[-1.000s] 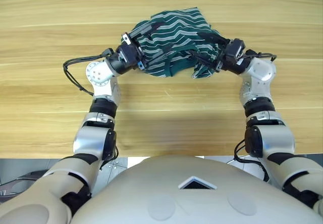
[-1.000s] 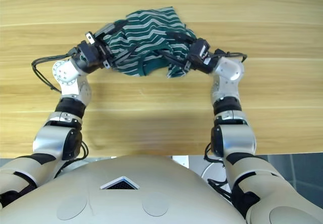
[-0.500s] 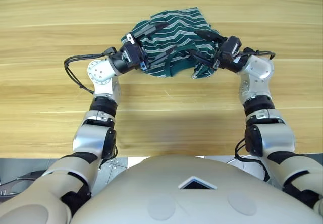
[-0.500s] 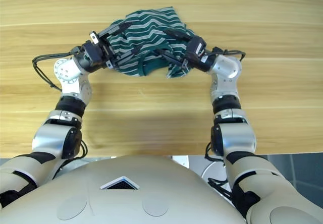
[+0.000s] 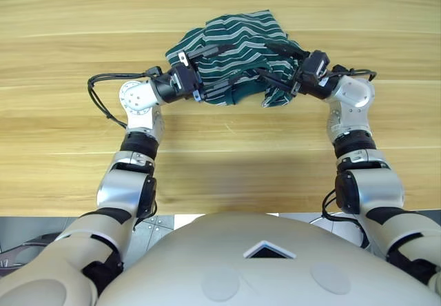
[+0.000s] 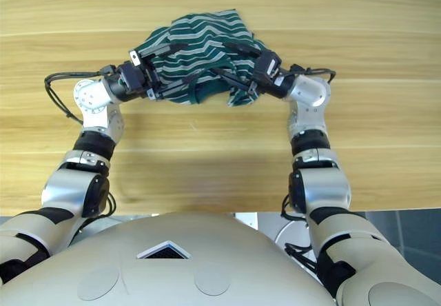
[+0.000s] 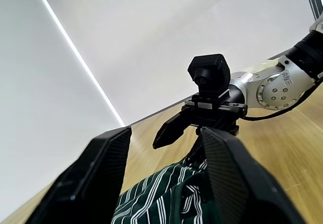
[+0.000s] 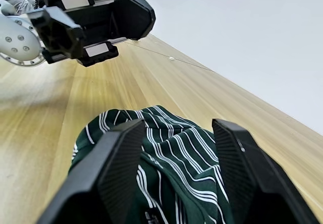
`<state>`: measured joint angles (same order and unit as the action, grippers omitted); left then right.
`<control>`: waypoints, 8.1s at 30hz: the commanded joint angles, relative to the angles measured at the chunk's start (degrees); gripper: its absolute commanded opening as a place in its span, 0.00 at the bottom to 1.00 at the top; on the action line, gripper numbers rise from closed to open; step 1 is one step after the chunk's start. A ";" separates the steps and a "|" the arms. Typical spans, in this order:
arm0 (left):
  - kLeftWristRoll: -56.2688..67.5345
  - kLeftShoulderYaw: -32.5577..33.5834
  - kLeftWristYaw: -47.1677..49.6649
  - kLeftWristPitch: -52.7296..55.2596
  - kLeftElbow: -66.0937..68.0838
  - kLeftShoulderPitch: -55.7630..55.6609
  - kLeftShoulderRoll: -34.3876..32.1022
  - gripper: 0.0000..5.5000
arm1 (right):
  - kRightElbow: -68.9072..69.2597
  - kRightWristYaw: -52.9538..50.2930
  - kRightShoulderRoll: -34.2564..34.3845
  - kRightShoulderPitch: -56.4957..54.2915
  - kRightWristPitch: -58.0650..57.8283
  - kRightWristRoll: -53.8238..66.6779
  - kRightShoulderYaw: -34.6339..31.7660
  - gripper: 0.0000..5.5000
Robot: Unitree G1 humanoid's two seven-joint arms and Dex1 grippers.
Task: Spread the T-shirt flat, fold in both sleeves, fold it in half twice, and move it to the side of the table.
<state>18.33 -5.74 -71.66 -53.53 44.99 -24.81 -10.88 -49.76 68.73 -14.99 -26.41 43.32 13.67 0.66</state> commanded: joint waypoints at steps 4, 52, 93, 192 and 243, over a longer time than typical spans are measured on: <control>-3.06 -1.73 -1.43 -0.93 0.46 0.95 -2.92 0.47 | 0.10 -0.54 -2.17 0.56 2.09 -3.39 1.76 0.45; -51.03 -20.29 44.57 -4.91 2.86 -1.26 -19.83 0.28 | -5.02 -18.03 -16.56 6.26 7.96 -20.98 14.20 0.46; -15.15 -15.53 34.33 -9.73 -6.15 -2.91 -22.58 0.00 | 14.06 -2.54 -20.90 8.76 3.91 5.63 3.70 0.01; -15.75 -15.30 2.02 4.38 -31.98 21.21 -38.71 0.35 | 34.08 -1.32 -39.68 30.14 -4.07 -8.79 19.44 0.09; -44.13 -15.83 26.91 -6.41 3.14 0.59 -34.48 0.01 | 18.05 -16.91 -36.95 19.59 -0.65 -22.63 9.97 0.00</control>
<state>-24.69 -20.04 -43.46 -60.46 49.41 -25.01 -43.78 -32.42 50.73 -50.18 -8.31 42.77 -9.97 11.17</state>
